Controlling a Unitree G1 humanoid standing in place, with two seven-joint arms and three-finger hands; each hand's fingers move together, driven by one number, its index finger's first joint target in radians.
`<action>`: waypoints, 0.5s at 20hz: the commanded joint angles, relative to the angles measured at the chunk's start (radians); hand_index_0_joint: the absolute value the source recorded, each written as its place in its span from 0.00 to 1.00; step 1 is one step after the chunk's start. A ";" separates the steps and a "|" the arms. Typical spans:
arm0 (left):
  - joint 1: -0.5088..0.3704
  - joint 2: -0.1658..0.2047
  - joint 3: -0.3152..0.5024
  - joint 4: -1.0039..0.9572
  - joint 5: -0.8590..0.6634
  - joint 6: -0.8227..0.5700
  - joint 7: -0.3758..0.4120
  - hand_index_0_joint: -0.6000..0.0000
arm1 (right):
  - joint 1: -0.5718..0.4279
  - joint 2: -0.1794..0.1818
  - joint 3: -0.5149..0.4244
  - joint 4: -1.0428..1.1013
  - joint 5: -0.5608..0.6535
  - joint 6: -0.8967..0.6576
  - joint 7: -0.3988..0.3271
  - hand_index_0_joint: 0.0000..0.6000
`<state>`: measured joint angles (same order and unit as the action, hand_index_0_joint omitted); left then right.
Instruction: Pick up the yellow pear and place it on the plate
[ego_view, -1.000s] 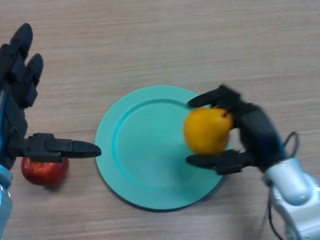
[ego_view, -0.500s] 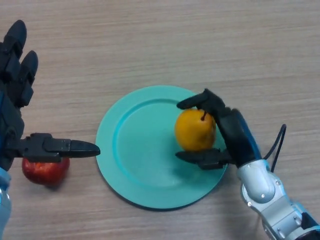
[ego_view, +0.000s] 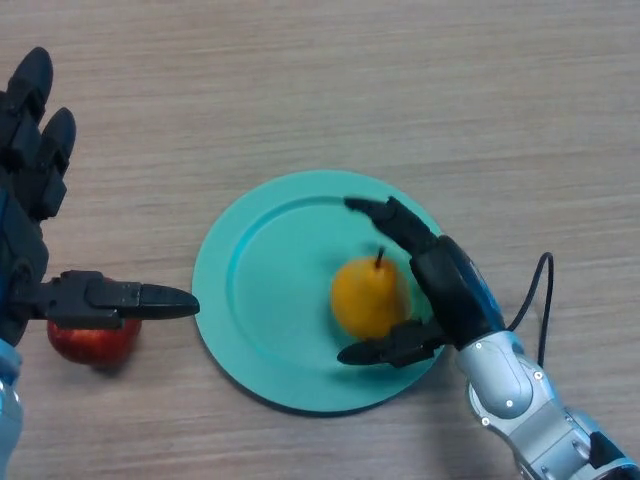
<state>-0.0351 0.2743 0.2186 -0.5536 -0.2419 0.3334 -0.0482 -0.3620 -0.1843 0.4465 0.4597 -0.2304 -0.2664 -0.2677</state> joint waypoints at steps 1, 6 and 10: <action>-0.024 0.030 0.071 -0.036 0.000 -0.168 0.021 1.00 | -0.040 -0.006 -0.079 -0.084 0.043 -0.065 -0.015 0.00; -0.030 0.030 0.068 -0.024 0.005 -0.181 0.025 1.00 | 0.052 -0.006 -0.232 -0.399 0.095 0.055 0.156 0.00; -0.038 0.033 0.066 -0.008 0.001 -0.197 0.032 1.00 | 0.140 -0.006 -0.356 -0.618 0.115 0.142 0.326 0.00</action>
<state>-0.0403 0.2738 0.2305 -0.5173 -0.2377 0.2931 -0.0464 -0.1770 -0.1828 0.1275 -0.1160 -0.1538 -0.0269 0.0803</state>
